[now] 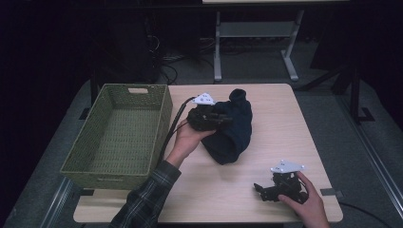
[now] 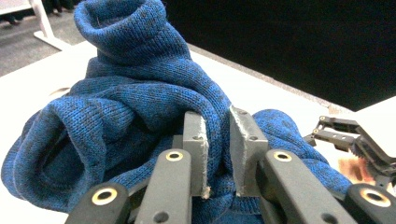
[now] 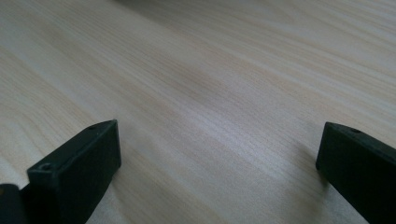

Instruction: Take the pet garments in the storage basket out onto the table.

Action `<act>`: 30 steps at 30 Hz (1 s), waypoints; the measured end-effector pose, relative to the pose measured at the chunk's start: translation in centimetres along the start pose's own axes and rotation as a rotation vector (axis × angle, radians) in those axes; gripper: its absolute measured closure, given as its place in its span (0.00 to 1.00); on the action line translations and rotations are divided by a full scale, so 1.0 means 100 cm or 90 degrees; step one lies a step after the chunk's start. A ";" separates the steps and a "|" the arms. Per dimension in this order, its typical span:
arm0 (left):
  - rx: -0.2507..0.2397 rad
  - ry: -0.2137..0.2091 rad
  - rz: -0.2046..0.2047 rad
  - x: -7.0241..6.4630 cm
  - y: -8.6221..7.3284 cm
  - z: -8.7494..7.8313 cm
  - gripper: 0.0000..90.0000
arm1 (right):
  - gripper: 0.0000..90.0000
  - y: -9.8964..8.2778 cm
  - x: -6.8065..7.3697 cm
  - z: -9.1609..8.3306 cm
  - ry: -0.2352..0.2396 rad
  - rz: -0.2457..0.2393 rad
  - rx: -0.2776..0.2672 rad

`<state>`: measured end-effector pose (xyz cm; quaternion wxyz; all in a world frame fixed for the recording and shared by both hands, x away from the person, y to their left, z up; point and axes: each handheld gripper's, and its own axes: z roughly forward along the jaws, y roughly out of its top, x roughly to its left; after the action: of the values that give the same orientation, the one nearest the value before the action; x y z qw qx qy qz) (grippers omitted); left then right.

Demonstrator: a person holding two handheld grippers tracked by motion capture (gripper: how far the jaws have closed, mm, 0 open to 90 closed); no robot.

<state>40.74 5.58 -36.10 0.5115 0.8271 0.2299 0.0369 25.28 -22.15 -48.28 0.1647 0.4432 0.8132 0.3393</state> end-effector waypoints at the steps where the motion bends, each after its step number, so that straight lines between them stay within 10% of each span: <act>1: 0.006 -0.004 0.001 0.001 -0.001 0.004 0.86 | 0.00 0.000 0.000 0.000 0.000 -0.001 0.000; 16: 0.076 -0.006 0.003 0.005 -0.020 0.054 0.83 | 0.00 0.000 0.000 0.000 0.002 -0.004 -0.001; 30: 0.063 0.011 0.003 0.010 -0.021 0.048 0.41 | 0.00 0.000 0.000 0.000 0.002 -0.005 -0.001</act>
<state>42.34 2.77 -40.40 0.4680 0.8515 0.2342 0.0341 25.26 -22.16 -48.29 0.1655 0.4391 0.8150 0.3401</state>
